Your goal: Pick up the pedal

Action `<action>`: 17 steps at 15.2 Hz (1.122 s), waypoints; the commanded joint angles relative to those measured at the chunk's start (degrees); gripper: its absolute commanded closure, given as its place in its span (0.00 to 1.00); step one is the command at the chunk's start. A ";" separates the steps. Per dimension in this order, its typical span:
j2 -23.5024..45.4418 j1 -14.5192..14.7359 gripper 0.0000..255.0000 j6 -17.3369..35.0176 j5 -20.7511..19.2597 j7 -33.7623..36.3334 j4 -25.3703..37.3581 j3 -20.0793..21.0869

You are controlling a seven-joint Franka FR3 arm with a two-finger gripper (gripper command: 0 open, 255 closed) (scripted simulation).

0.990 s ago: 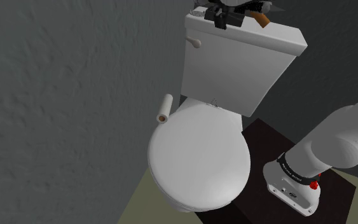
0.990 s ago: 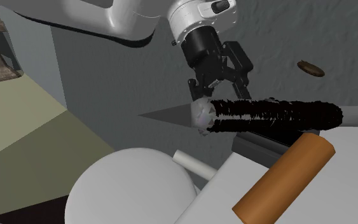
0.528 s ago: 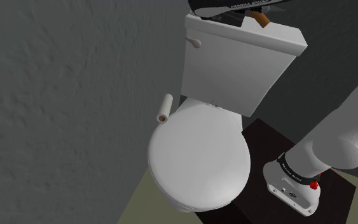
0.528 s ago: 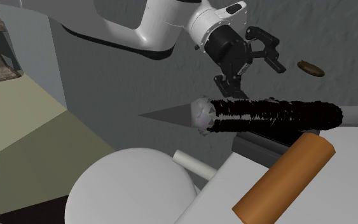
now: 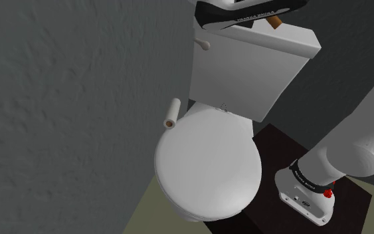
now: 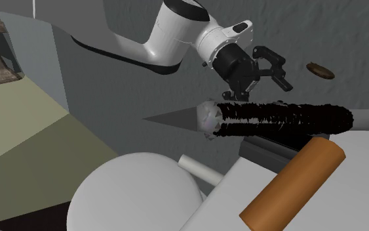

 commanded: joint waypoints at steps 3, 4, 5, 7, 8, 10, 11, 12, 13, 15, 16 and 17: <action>0.00 -0.02 1.00 0.20 -0.02 0.37 -0.39 -0.01; 0.00 -0.02 1.00 0.21 -0.02 0.37 -0.40 -0.01; 0.00 -0.02 1.00 0.20 -0.02 0.37 -0.40 -0.01; 0.00 -0.03 1.00 0.21 -0.02 0.34 -0.37 -0.02; -0.03 -0.04 1.00 0.22 -0.02 0.33 -0.40 -0.02; -0.04 -0.03 1.00 0.21 -0.01 0.34 -0.41 -0.02; 0.06 -0.02 1.00 0.20 -0.04 0.39 -0.36 -0.01; -0.05 0.00 1.00 -0.09 0.02 -0.18 0.17 0.01; -0.15 0.03 1.00 -0.38 0.07 -0.74 0.71 0.03; -0.29 0.09 1.00 -0.98 0.14 -1.87 1.85 0.07; -0.35 0.12 1.00 -1.28 0.17 -2.43 2.44 0.09; -0.40 0.16 1.00 -1.59 0.19 -3.00 3.03 0.10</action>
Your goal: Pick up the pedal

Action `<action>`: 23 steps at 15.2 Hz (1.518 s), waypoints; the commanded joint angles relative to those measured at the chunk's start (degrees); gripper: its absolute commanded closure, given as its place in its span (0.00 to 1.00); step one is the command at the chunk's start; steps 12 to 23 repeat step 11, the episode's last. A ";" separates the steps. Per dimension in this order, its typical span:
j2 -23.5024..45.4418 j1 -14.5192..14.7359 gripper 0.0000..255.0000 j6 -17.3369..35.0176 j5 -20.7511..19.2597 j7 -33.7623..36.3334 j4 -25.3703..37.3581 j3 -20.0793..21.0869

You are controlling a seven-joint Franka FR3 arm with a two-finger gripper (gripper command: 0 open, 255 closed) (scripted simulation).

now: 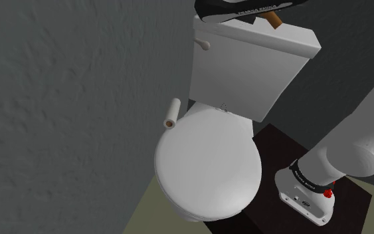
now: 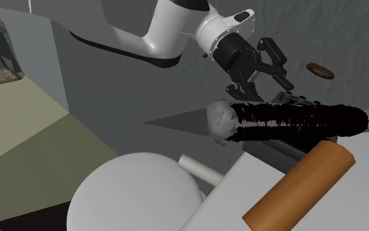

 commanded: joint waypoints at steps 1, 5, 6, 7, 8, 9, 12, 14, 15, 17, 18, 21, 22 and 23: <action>-0.06 0.11 1.00 -0.72 -0.02 -1.19 1.38 0.06; -0.09 0.29 1.00 -2.01 -0.02 -3.47 3.97 0.15; -0.07 0.33 1.00 -2.34 -0.04 -4.05 4.66 0.17; -0.03 0.39 1.00 -2.68 -0.07 -4.63 5.36 0.19; 0.02 0.44 1.00 -3.02 -0.11 -5.21 6.07 0.21; 0.08 0.50 1.00 -3.36 -0.15 -5.79 6.81 0.24; 0.08 0.51 1.00 -3.42 -0.16 -5.88 6.92 0.23; 0.08 0.51 1.00 -3.42 -0.16 -5.88 6.92 0.23; 0.08 0.51 1.00 -3.42 -0.16 -5.88 6.92 0.23; 0.08 0.51 1.00 -3.42 -0.16 -5.88 6.92 0.23; 0.08 0.51 1.00 -3.42 -0.16 -5.88 6.92 0.23; 0.08 0.51 1.00 -3.42 -0.16 -5.88 6.92 0.23; 0.08 0.51 1.00 -3.42 -0.16 -5.88 6.92 0.23; 0.08 0.51 1.00 -3.42 -0.16 -5.88 6.92 0.23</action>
